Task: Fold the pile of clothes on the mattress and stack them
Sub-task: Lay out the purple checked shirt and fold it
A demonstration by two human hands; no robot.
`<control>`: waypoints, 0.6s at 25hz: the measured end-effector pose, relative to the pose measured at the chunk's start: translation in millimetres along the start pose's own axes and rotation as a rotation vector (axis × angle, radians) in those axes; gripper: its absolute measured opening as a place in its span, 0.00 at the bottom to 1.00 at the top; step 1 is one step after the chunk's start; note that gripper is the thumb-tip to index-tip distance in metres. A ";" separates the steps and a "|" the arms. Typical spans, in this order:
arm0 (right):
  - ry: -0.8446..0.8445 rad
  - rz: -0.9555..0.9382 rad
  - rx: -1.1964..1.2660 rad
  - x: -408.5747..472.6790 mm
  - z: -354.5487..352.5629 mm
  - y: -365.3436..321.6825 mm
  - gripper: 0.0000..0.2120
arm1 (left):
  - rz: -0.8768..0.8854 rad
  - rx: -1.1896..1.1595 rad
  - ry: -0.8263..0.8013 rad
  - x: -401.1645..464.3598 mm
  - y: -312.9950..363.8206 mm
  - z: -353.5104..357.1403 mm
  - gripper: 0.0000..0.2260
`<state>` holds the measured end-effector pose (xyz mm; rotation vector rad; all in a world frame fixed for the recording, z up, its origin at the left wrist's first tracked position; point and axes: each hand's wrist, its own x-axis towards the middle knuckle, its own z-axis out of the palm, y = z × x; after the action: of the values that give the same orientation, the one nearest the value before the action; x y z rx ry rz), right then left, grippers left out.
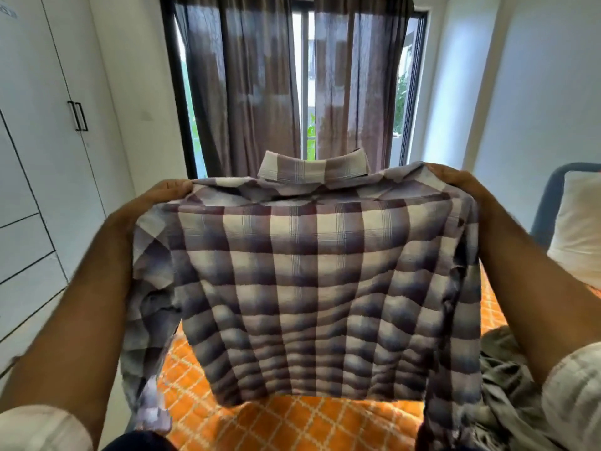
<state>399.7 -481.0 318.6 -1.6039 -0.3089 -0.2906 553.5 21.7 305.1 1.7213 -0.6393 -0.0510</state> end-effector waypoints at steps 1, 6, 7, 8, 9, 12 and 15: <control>-0.005 0.001 0.023 6.6 1.7 3.8 0.19 | -0.006 0.016 0.039 6.7 -5.7 3.8 0.20; 0.053 0.126 -0.192 75.5 -30.9 81.9 0.19 | 0.008 0.163 0.010 24.3 -51.6 14.4 0.07; 0.079 0.142 -0.286 92.3 -34.7 104.0 0.18 | 0.066 0.338 0.055 35.8 -73.0 11.7 0.07; 0.130 0.144 -0.376 106.5 -34.1 122.8 0.12 | 0.139 0.536 0.124 46.6 -91.5 11.6 0.07; 0.143 0.143 -0.455 121.0 -29.9 141.9 0.05 | 0.202 0.686 0.184 59.1 -113.7 13.1 0.07; 0.264 0.123 -0.689 173.0 -15.7 203.1 0.04 | 0.223 0.851 0.281 103.5 -181.4 21.3 0.08; 0.364 0.144 -0.863 215.6 -8.4 271.4 0.07 | 0.069 0.976 0.277 143.5 -245.1 23.1 0.09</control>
<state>700.5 -498.4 147.1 -2.3504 0.2587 -0.6528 760.8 -34.8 117.9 2.5665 -0.5416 0.6326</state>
